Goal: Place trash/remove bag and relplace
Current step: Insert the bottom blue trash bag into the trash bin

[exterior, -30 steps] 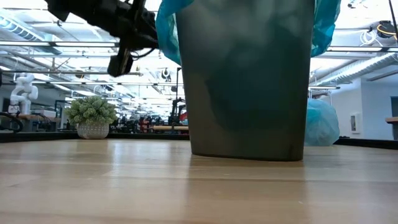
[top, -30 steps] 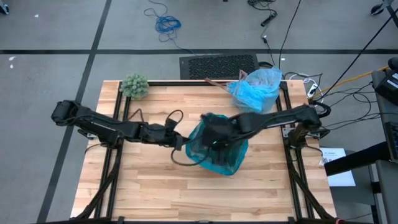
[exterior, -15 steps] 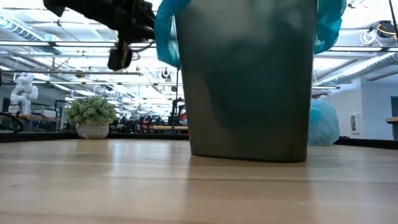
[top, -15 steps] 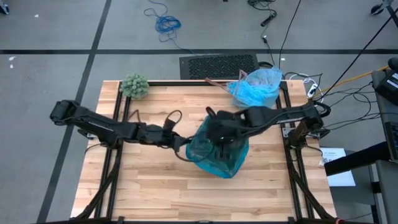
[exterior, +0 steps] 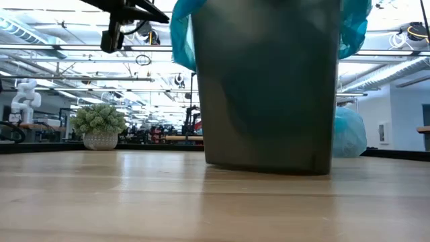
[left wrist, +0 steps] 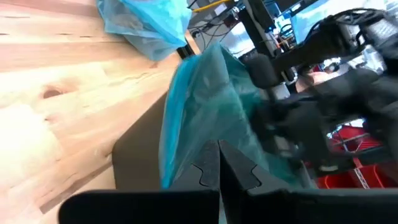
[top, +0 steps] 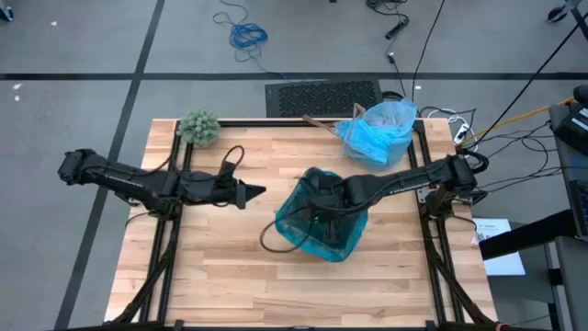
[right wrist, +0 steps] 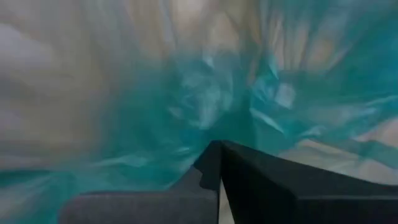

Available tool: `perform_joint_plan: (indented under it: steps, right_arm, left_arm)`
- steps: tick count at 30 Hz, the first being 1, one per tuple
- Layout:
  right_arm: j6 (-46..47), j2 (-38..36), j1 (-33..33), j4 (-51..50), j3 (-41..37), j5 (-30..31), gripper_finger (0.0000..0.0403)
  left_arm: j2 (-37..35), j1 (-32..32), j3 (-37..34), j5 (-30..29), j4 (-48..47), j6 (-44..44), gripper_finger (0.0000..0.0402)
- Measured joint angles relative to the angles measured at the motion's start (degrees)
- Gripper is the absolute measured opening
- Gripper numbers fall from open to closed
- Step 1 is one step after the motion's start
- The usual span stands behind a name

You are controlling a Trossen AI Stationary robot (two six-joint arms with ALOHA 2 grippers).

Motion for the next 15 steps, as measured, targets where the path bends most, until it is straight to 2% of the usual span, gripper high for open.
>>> perform_joint_plan:
  steps: [1, 3, 6, 15]
  right_arm:
    - [-0.21, -0.04, 0.02, 1.17, -2.27, 1.03, 0.0000]
    - [0.92, -0.30, 0.01, 2.77, -5.68, -2.23, 0.0000]
    - [1.60, -0.09, 0.02, -0.42, -5.83, -3.49, 0.0000]
    - [-0.11, -0.79, 0.78, -6.25, 15.27, -2.11, 0.0000]
  left_arm:
    - [-0.54, 0.00, -0.01, -0.08, -0.32, 0.14, 0.0000]
    - [-1.37, 0.00, -0.01, -0.30, -1.06, 0.21, 0.0000]
    - [-2.23, 0.00, 0.01, -0.34, -2.85, 0.18, 0.0000]
    - [-3.15, 0.00, 0.04, -0.40, -3.74, 0.31, 0.0000]
